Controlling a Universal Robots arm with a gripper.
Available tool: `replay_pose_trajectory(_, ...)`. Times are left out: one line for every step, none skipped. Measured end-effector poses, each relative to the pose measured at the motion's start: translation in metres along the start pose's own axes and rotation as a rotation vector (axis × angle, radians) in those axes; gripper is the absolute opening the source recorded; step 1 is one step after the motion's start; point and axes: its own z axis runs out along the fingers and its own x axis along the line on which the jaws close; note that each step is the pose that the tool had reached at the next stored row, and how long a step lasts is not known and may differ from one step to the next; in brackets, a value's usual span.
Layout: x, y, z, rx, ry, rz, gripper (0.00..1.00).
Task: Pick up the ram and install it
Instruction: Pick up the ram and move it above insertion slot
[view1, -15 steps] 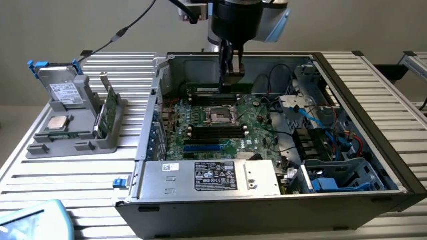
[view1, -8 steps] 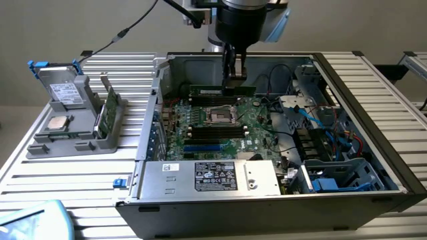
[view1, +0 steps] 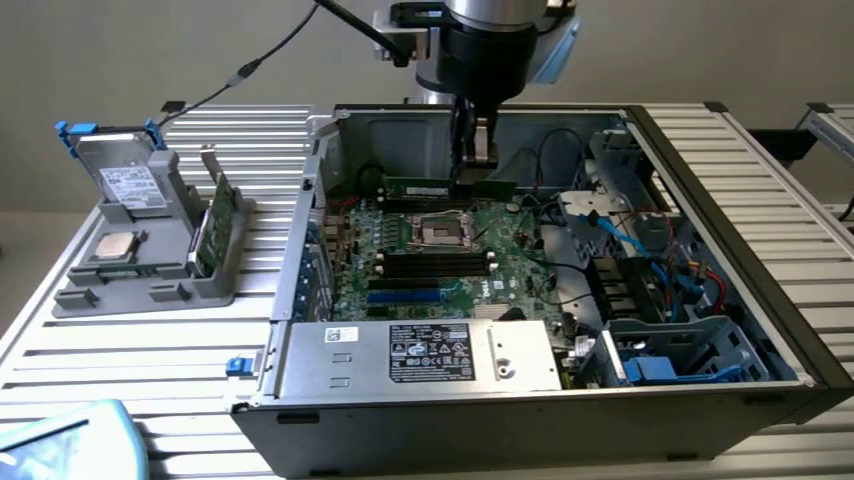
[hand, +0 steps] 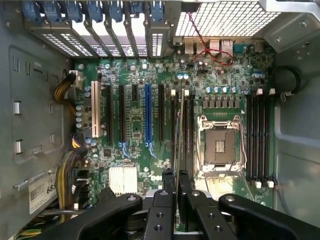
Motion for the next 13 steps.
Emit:
replay_pose_trajectory(0.000, -0.0001, 0.0009, 0.0006, 0.0041, 0.000, 0.15)
replay_pose_trajectory(0.000, -0.0002, 0.0019, 0.0009, 0.0081, 0.000, 0.15)
replay_pose_trajectory(0.000, -0.0003, 0.0029, 0.0013, 0.0127, 0.001, 0.15)
replay_pose_trajectory(0.000, -0.0003, 0.0037, 0.0015, 0.0180, 0.001, 0.15)
replay_pose_trajectory(0.000, -0.0003, 0.0046, 0.0019, 0.0348, 0.002, 0.15)
replay_pose_trajectory(0.000, -0.0004, 0.0055, 0.0021, 0.0381, 0.002, 0.15)
replay_pose_trajectory(0.000, -0.0005, 0.0072, 0.0028, 0.0385, 0.002, 0.15)
replay_pose_trajectory(0.000, -0.0005, 0.0090, 0.0032, 0.0387, 0.002, 0.15)
replay_pose_trajectory(0.000, -0.0006, 0.0108, 0.0036, 0.0385, 0.002, 0.15)
replay_pose_trajectory(0.000, -0.0006, 0.0126, 0.0037, 0.0376, 0.002, 0.15)
replay_pose_trajectory(0.000, -0.0007, 0.0143, 0.0037, 0.0355, 0.002, 0.15)
replay_pose_trajectory(0.000, -0.0007, 0.0160, 0.0037, 0.0341, 0.002, 0.15)
replay_pose_trajectory(0.000, -0.0005, 0.0178, 0.0038, 0.0331, 0.001, 0.15)
